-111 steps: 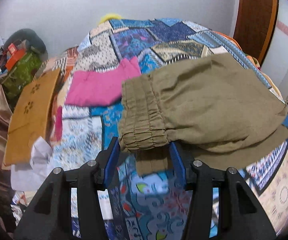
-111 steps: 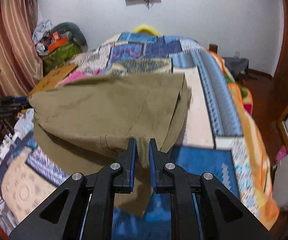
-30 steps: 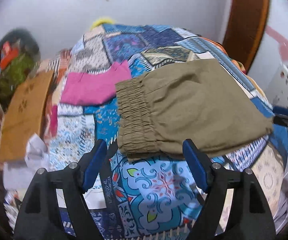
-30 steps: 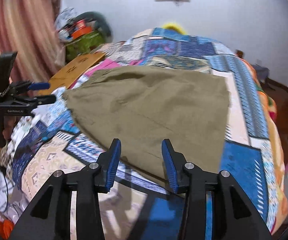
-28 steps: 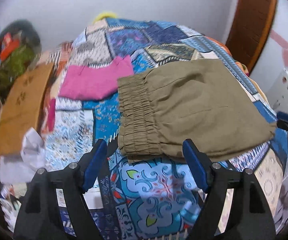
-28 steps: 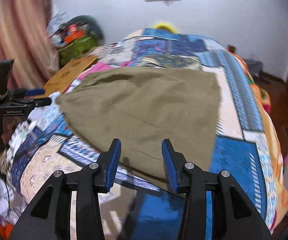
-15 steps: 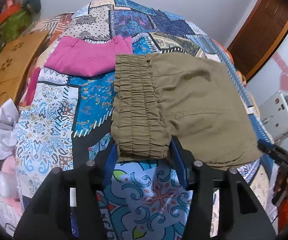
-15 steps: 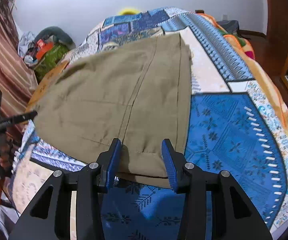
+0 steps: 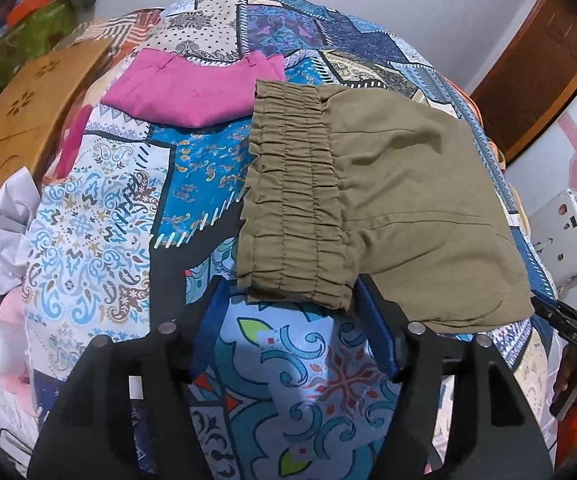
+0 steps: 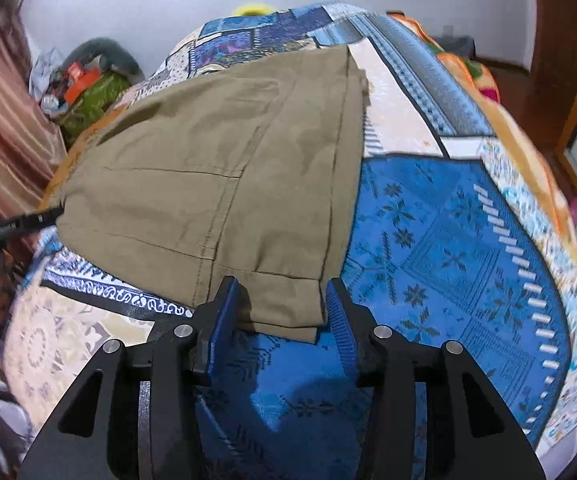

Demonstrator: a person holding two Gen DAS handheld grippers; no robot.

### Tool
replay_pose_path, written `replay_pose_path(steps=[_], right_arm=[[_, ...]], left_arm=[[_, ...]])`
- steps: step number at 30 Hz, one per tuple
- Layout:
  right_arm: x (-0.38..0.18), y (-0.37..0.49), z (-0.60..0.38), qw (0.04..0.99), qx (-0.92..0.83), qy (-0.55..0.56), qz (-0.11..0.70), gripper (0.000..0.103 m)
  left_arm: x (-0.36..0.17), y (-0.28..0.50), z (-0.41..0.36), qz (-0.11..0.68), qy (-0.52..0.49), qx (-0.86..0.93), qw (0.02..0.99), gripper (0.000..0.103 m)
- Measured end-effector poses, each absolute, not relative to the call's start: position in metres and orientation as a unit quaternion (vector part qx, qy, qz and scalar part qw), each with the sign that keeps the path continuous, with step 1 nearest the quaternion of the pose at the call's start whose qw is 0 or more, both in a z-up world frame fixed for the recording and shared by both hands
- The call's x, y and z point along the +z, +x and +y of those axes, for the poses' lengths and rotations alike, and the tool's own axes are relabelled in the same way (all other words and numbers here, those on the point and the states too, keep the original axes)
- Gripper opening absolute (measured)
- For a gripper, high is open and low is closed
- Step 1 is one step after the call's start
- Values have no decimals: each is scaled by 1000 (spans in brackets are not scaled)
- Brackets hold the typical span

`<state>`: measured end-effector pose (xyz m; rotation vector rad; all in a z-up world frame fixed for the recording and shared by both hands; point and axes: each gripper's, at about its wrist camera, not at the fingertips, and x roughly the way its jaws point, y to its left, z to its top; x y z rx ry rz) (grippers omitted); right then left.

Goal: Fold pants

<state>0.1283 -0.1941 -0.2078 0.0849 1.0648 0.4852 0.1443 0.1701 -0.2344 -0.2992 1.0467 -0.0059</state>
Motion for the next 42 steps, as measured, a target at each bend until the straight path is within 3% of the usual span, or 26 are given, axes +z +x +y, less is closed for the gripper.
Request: replay_pose_path(steps=[8,11,17,27,42], right_arm=[[-181,138,-212,847,214,16,487,42],[-163,150,-215,863,209,12,459,49],[-136,195,-212,887,211,2,411,51],[-147,284,-178,892,225,-41,390,51],[-221,378,-157,857,230,-7,460,51]], left_arm=[[-182,148,168,464,-70,38,882,67],[-167,163,172,454,-71,47,887,68],[-156,209,177,447,-70,59,890,70],[-194,283,183,486,-91,44,868,71],[-243,320,190,515,-135,27,846,71]])
